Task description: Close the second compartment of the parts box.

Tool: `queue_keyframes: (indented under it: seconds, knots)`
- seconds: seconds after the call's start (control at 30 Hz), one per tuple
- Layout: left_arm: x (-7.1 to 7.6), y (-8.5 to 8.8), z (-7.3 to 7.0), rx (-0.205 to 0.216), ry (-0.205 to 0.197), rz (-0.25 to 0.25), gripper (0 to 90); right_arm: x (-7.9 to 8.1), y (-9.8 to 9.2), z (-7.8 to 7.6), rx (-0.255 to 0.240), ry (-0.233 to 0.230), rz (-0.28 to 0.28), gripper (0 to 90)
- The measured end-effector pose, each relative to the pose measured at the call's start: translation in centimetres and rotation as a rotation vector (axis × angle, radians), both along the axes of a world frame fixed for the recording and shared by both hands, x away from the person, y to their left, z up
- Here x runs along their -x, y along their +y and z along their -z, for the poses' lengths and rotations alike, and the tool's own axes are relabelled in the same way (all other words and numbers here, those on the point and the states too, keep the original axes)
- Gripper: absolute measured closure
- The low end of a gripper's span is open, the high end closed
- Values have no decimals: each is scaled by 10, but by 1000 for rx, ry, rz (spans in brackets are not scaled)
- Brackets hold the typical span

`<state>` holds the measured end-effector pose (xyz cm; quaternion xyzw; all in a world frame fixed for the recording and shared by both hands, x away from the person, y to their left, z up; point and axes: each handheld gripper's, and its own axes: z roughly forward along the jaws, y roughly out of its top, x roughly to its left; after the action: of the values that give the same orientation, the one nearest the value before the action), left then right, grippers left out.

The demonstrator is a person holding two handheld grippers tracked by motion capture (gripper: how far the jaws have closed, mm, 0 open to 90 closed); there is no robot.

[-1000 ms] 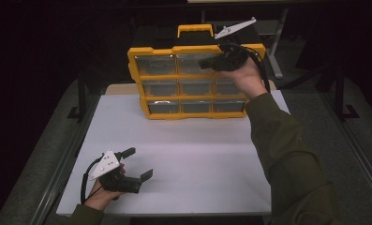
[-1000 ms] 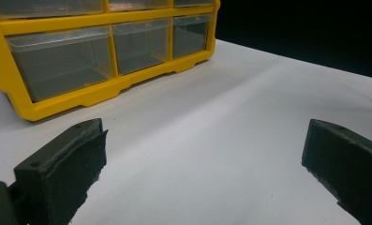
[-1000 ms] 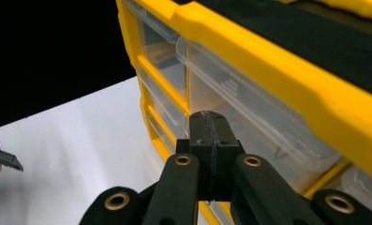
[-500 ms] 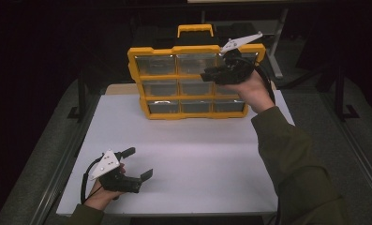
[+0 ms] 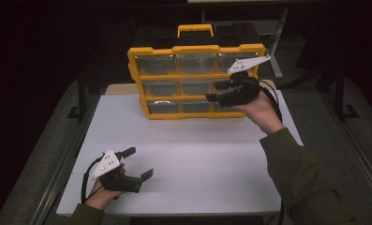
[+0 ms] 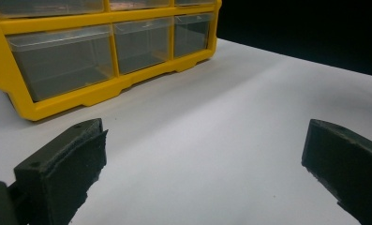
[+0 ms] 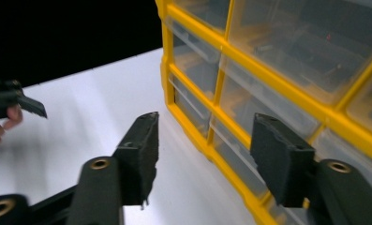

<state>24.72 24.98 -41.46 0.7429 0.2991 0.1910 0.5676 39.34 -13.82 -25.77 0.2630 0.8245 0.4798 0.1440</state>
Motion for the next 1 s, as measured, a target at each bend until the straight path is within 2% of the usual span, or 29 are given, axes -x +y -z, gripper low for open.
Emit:
queue_keyframes:
  seconds: [0.23,0.37,0.47,0.73,0.87,1.0]
  knots:
    - [0,-1,0,4,-1,2,0,18,-8,20,1,4,16,318]
    - [0,0,0,4,-2,2,0,28,-13,32,-17,13,38,274]
    - [0,0,0,0,-2,2,0,34,-18,42,-24,4,58,211]
    - [-1,1,0,2,-4,2,0,53,-28,70,-24,-33,74,145]
    - [0,1,0,2,-11,4,0,64,-36,81,-52,-56,83,120]
    - [0,1,-1,7,-10,3,0,75,-45,93,-100,-57,99,103]
